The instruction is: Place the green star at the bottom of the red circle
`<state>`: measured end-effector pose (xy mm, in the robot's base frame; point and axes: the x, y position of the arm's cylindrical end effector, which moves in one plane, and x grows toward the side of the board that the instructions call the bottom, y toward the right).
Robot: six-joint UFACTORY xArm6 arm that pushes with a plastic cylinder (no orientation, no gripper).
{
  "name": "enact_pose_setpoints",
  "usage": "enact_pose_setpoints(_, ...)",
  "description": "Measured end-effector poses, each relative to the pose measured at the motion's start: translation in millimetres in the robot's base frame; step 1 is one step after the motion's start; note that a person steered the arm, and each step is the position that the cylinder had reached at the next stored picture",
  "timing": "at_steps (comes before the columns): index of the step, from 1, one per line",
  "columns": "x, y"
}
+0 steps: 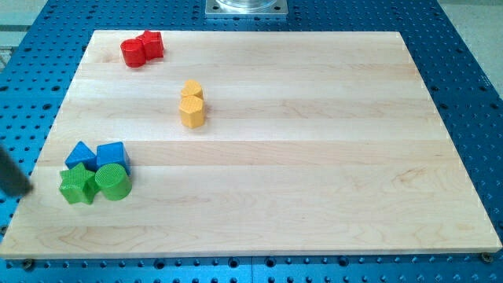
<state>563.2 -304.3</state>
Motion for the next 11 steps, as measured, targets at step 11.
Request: enact_pose_setpoints(11,-0.3,79.0)
